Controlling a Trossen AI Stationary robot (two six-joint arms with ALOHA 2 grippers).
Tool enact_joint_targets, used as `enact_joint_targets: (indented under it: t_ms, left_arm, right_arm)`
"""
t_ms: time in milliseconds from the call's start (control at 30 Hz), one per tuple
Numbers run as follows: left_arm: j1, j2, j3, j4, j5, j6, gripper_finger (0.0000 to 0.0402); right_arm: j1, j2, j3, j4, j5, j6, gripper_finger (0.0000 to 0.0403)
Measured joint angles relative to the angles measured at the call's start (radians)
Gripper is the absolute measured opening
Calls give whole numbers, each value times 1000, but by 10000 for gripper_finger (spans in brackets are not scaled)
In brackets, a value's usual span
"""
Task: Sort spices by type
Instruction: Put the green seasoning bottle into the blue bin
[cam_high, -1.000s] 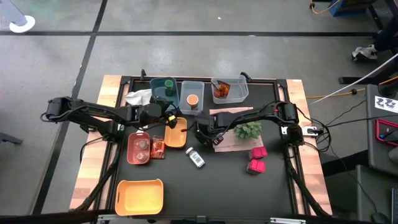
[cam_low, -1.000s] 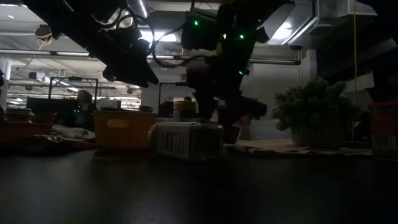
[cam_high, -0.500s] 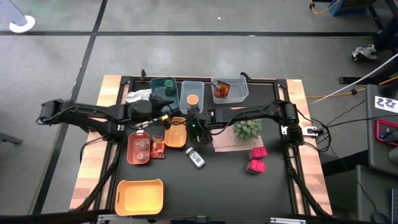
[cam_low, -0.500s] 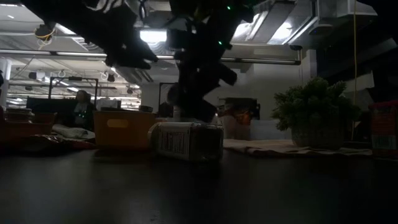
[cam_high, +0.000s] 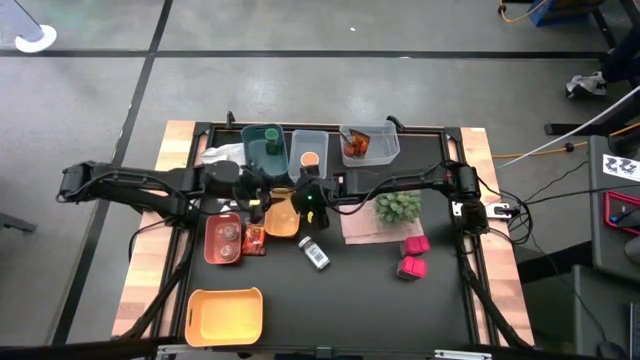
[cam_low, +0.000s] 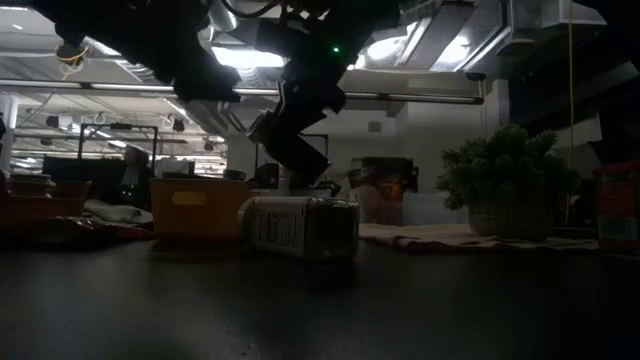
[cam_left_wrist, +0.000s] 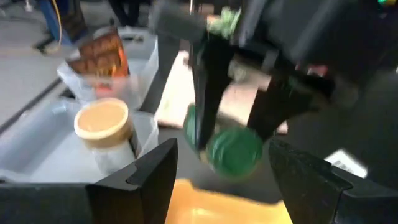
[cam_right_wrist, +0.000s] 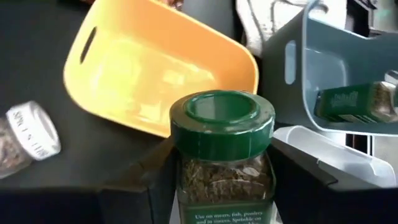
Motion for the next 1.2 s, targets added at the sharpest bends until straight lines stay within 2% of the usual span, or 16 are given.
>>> enact_joint_targets:
  t_ms: [300,433,967,1200]
  left_arm:
    - [-66,3,0,-40,-3,1,237]
    - [-81,3,0,-40,-11,16,237]
    - [-83,3,0,-40,-15,21,237]
    - [-83,3,0,-40,-15,21,237]
  right_arm:
    - [0,-2,0,91,-12,58,209]
    - [0,-2,1,127,-49,102,209]
    - [0,-2,1,181,-118,281,209]
    - [0,-2,1,224,-137,299,209]
